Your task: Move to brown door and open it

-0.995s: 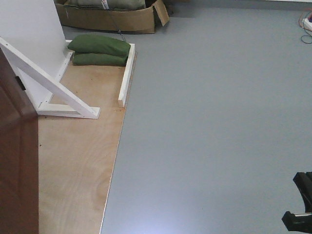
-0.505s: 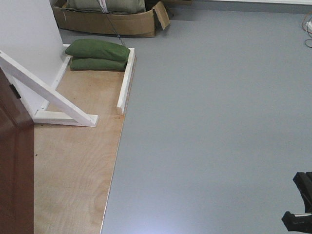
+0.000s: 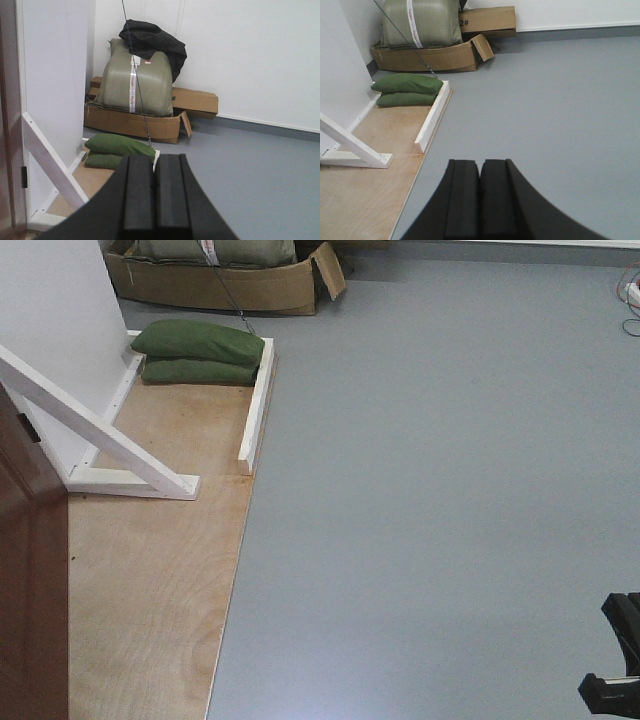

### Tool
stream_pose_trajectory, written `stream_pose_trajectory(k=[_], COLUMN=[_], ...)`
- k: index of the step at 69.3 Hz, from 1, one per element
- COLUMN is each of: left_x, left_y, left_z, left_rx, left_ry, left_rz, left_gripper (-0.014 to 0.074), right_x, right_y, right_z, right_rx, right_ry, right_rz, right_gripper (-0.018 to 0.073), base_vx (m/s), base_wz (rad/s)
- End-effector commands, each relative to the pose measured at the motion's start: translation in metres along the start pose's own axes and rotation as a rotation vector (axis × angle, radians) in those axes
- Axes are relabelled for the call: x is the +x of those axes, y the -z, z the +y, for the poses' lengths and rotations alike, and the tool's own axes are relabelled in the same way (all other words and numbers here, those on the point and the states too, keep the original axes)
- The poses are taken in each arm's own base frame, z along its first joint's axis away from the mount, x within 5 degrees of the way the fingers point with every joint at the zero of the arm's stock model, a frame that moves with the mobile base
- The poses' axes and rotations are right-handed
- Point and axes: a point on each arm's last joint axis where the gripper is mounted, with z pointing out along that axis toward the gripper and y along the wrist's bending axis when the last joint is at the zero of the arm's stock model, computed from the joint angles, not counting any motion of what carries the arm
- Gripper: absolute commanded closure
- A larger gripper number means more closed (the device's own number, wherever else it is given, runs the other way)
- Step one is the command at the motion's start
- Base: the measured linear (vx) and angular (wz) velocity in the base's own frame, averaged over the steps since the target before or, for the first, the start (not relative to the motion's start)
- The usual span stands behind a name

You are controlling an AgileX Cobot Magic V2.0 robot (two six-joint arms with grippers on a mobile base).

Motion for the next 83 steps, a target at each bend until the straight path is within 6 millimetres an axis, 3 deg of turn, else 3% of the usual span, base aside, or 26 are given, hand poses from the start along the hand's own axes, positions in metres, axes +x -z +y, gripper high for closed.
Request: stream_pose_trajectory(k=[1,11,16,23,30,41,53,57,61,69,78,83], left_x=[-0.002,-0.004,-0.018,-0.063,-0.127,-0.225,-0.292,-0.303,-0.312,-0.317,-0.303,-0.297], left_y=[0.001,0.001,0.0,-0.001,0.002,0.024,0.053,0.061,0.071,0.084,0.098,0.102], left_z=[0.001,0.001,0.001,0.0,-0.001,-0.009,-0.017,-0.017,-0.012,0.006,0.032,0.04], left_rx=[-0.004,-0.004,-0.031,-0.091,-0.172,-0.355,-0.738,-0.894,-1.033,-1.283,-1.672,-1.776], left_ry=[0.006,0.005,0.002,-0.002,-0.083,-0.399,-0.863,-0.945,-0.894,-0.659,-0.343,-0.176], left_rz=[-0.089,-0.089,-0.113,-0.176,-0.324,-0.625,-0.88,-0.941,-0.999,-1.082,-1.052,-1.012], left_gripper=[0.058,0.058,0.058,0.058,0.058,0.058,0.058,0.058,0.058,0.058,0.058,0.058], right_x=[-0.007,-0.007,-0.007,-0.007,-0.007,-0.007,-0.007,-0.007,-0.007,-0.007,-0.007,-0.007], right_y=[0.001,0.001,0.001,0.001,0.001,0.001,0.001,0.001,0.001,0.001,0.001,0.001], right_z=[0.0,0.0,0.0,0.0,0.0,0.0,0.0,0.0,0.0,0.0,0.0,0.0], right_rx=[0.002,0.002,0.002,0.002,0.002,0.002,0.002,0.002,0.002,0.002,0.002,0.002], right_ry=[0.01,0.01,0.01,0.01,0.01,0.01,0.01,0.01,0.01,0.01,0.01,0.01], right_rz=[-0.092,-0.092,-0.092,-0.092,-0.092,-0.092,-0.092,-0.092,-0.092,-0.092,-0.092,-0.092], right_gripper=[0.0559,0.0559,0.0559,0.0559,0.0559,0.0559,0.0559,0.0559,0.0559,0.0559,0.0559,0.0559], base_vx=[0.0,0.0,0.0,0.0,0.0,0.0,0.0,0.0,0.0,0.0,0.0,0.0], base_wz=[0.0,0.0,0.0,0.0,0.0,0.0,0.0,0.0,0.0,0.0,0.0,0.0])
